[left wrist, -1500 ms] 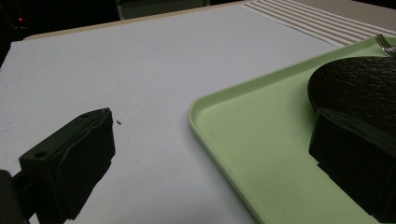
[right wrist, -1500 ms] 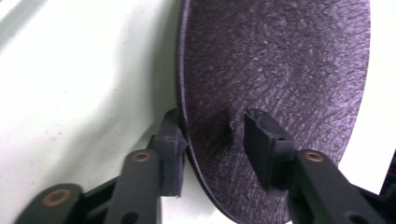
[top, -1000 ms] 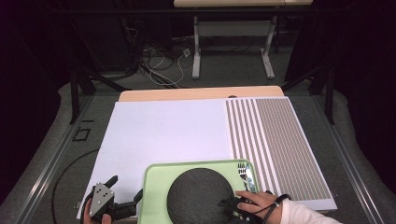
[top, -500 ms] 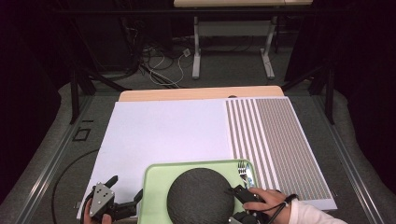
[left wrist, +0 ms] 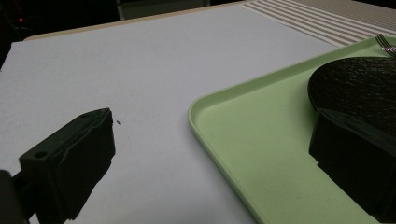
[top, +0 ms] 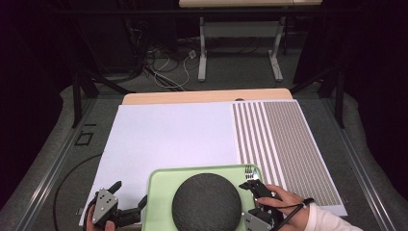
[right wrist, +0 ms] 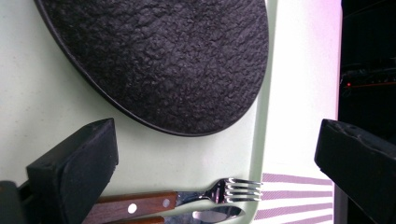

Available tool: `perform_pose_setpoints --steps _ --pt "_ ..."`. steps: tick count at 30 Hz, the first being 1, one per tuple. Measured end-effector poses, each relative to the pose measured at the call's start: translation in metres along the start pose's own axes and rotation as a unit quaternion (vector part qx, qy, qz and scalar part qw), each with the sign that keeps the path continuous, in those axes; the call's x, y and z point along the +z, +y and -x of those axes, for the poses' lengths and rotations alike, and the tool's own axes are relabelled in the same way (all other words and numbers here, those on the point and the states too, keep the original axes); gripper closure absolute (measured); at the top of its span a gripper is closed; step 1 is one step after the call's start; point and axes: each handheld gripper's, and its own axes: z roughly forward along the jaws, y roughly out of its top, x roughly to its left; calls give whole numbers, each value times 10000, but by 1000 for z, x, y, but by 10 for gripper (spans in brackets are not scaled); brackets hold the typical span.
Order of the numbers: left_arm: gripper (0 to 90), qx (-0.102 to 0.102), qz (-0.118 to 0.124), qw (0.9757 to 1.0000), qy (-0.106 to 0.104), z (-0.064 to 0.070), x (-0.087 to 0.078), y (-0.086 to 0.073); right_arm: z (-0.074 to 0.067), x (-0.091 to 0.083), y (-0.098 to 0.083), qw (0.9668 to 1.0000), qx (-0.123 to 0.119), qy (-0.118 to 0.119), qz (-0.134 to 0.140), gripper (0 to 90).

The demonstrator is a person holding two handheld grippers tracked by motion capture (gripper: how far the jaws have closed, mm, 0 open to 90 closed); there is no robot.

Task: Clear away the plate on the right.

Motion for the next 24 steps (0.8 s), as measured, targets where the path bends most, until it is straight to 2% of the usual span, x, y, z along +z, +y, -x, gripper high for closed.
perform_pose_setpoints --steps 1,2,5,8,10,11,16,17,24 --pt "6 0 0 10000 -2 0 0 0 2 0 0 10000 -62 -38 16 0" --pt "5 -1 1 10000 -4 0 0 0 1 0 -1 10000 44 -49 66 0" --pt "5 -3 -2 10000 -5 0 0 0 2 -1 -1 10000 -1 -65 12 0" --pt "5 -6 1 10000 -9 0 0 0 1 -1 -3 9998 155 -123 43 0" --pt "6 -58 5 10000 -31 1 0 0 4 -2 -3 9998 154 -82 20 0" --pt "5 -15 -1 10000 -19 0 0 0 3 -2 -4 9996 267 -98 28 0" --pt "5 -15 1 10000 -18 0 0 0 9 -4 -7 9988 471 -120 96 0" --pt "5 -9 1 10000 -17 0 0 0 9 -5 -8 9981 591 -120 81 0" --pt "5 -85 16 10000 -50 1 0 0 15 -7 -11 9958 883 -127 197 0"
